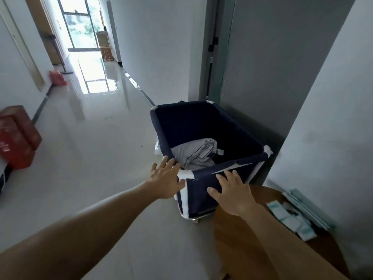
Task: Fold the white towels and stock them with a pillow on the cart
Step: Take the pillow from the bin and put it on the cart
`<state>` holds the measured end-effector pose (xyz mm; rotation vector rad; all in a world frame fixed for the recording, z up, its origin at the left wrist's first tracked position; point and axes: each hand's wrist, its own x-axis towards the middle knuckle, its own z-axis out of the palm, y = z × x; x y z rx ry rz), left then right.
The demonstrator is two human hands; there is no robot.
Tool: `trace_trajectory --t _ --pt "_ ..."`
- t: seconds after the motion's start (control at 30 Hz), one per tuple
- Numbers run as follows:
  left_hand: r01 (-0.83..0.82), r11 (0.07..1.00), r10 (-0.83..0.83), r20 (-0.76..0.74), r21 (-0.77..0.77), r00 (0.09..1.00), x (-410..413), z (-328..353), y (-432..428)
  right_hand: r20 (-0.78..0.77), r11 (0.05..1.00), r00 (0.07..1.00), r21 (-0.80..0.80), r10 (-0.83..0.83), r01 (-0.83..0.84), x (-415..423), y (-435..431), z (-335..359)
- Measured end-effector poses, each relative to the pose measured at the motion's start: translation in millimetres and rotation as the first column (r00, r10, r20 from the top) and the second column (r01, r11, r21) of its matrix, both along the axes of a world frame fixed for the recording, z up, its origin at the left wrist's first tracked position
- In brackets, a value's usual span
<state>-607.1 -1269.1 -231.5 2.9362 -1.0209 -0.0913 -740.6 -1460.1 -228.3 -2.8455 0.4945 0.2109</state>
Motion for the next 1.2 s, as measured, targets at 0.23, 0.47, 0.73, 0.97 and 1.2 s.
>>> trace_trajectory --t 0.23,0.47,0.73,0.97,1.2 --pt "0.012 1.000 -0.012 -0.021 0.003 1.000 160 -25 -37 -0.068 1.000 0.998 0.001 0.008 -0.008 154 -30 -29" --pt "0.154 0.986 -0.151 -0.059 0.057 0.987 319 -24 -90 -0.079 0.990 0.990 0.069 -0.120 0.125 294 -56 -44" --pt "0.348 0.920 -0.325 -0.147 0.180 0.934 437 -58 -198 -0.167 0.905 0.929 0.224 -0.330 0.362 383 -134 -94" --pt "0.415 0.844 -0.318 -0.305 0.341 0.898 521 -137 -290 -0.223 0.734 0.869 0.467 -0.442 0.493 477 -199 -167" --pt "0.408 0.820 -0.234 -0.416 0.401 0.879 595 -231 -372 -0.394 0.383 0.723 0.651 -0.568 0.656 525 -236 -247"
